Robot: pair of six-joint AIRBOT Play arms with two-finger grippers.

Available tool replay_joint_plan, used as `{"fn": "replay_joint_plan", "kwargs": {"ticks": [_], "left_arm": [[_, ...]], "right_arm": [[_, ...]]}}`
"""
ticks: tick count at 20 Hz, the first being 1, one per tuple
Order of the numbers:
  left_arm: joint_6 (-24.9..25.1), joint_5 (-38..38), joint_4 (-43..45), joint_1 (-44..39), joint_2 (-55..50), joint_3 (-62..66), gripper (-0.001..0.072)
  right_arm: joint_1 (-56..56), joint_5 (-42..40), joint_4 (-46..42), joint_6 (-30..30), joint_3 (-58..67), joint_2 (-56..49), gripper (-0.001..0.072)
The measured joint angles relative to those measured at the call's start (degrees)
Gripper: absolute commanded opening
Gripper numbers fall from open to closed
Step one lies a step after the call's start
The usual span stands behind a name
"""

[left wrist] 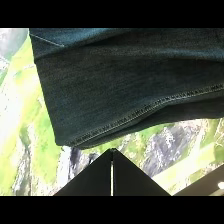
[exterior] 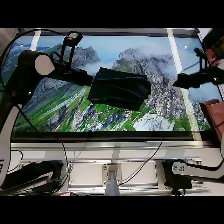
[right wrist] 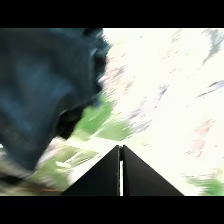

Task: Fold the clothes and pants, and hang the long-sleeved shirts on hangers.

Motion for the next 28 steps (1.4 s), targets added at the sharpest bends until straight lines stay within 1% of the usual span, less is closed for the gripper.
{"fn": "replay_joint_plan", "kwargs": {"ticks": [1,2,3,4,6,9,11,14,18,19,20,21,22,24,26,28], "left_arm": [[0.0,-0.1,0.0,0.0,0.0,0.0,0.0018],[0.0,-0.1,0.0,0.0,0.0,0.0,0.0018],[0.0,-0.1,0.0,0.0,-0.1,0.0,0.0018],[0.0,-0.1,0.0,0.0,-0.1,0.0,0.0018],[0.0,-0.1,0.0,0.0,-0.1,0.0,0.0018],[0.0,-0.1,0.0,0.0,-0.1,0.0,0.0018],[0.0,-0.1,0.0,0.0,-0.1,0.0,0.0018],[0.0,-0.2,0.0,0.0,-0.1,0.0,0.0018],[0.0,-0.3,0.0,0.0,-0.1,0.0,0.0018],[0.0,-0.3,0.0,0.0,-0.1,0.0,0.0018],[0.0,-0.3,0.0,0.0,-0.1,0.0,0.0018],[0.0,-0.3,0.0,0.0,-0.1,0.0,0.0018],[0.0,-0.3,0.0,0.0,-0.1,0.0,0.0018],[0.0,-0.3,0.0,0.0,-0.1,0.0,0.0018],[0.0,-0.4,0.0,0.0,-0.1,0.0,0.0018],[0.0,-0.5,0.0,0.0,-0.1,0.0,0.0018]], "right_arm": [[-2.5,-0.6,6.3,-3.5,-5.5,2.3,0.0190],[-4.2,-1.7,12.2,-6.0,-10.6,3.9,0.0529],[-5.2,-3.7,17.1,-8.1,-15.7,5.2,0.0699],[-5.5,-6.3,20.5,-9.4,-20.0,5.8,0.0696],[-4.4,-12.8,25.5,-9.7,-26.8,5.8,0.0688],[0.8,-20.1,30.5,-6.4,-30.9,1.6,0.0689],[4.7,-22.9,34.1,-5.0,-30.3,-3.2,0.0692],[10.0,-25.1,40.3,-3.9,-26.3,-11.5,0.0693],[16.3,-25.9,47.4,-1.6,-18.2,-21.2,0.0673],[18.1,-25.9,48.1,-1.4,-15.8,-23.0,0.0669],[19.7,-25.9,48.6,-1.0,-13.7,-24.5,0.0541],[21.4,-27.0,48.3,-1.0,-11.4,-25.7,0.0263],[23.0,-28.0,47.9,-0.6,-9.2,-26.6,0.0048],[25.7,-29.7,47.1,-0.6,-5.0,-27.5,0.0051],[27.6,-30.6,44.2,-0.4,-1.4,-28.0,0.0050],[28.7,-30.5,41.8,-1.6,2.5,-28.2,0.0049]]}}
